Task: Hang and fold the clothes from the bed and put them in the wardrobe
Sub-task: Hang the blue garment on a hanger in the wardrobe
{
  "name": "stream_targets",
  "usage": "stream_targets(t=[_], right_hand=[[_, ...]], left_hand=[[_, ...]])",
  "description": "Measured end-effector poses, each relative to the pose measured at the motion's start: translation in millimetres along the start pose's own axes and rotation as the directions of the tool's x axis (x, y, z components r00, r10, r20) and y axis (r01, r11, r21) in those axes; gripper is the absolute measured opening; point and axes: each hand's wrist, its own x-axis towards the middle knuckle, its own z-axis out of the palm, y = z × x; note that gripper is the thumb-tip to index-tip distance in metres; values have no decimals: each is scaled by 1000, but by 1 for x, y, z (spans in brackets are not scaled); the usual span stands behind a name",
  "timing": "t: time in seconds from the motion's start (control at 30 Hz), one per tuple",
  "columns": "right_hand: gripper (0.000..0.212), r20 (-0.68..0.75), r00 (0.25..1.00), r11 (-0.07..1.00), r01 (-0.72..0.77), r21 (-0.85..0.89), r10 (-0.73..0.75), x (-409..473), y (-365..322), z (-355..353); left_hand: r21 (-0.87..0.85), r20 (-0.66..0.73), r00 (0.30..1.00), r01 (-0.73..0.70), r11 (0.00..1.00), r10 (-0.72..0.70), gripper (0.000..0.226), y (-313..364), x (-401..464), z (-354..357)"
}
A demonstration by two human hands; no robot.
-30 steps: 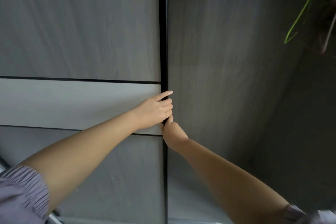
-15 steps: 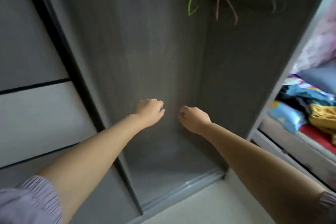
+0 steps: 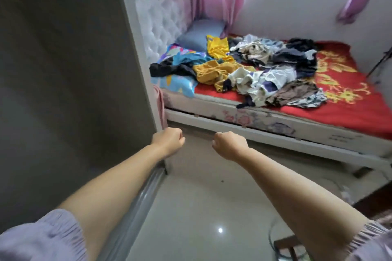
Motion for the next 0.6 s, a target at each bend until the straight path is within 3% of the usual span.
stream_targets(t=[0.3, 0.5, 0.6], right_hand=[[30, -8, 942, 937, -331, 113, 334, -58, 183, -3], [33, -44, 858, 842, -492, 219, 512, -98, 251, -8], [34, -112, 797, 788, -548, 279, 594, -125, 278, -22]], left_hand=[[-47, 83, 943, -319, 947, 322, 25, 192, 72, 65], [-16, 179, 834, -528, 849, 521, 25, 303, 91, 96], [-10, 231, 740, -648, 762, 632, 27, 364, 96, 103]])
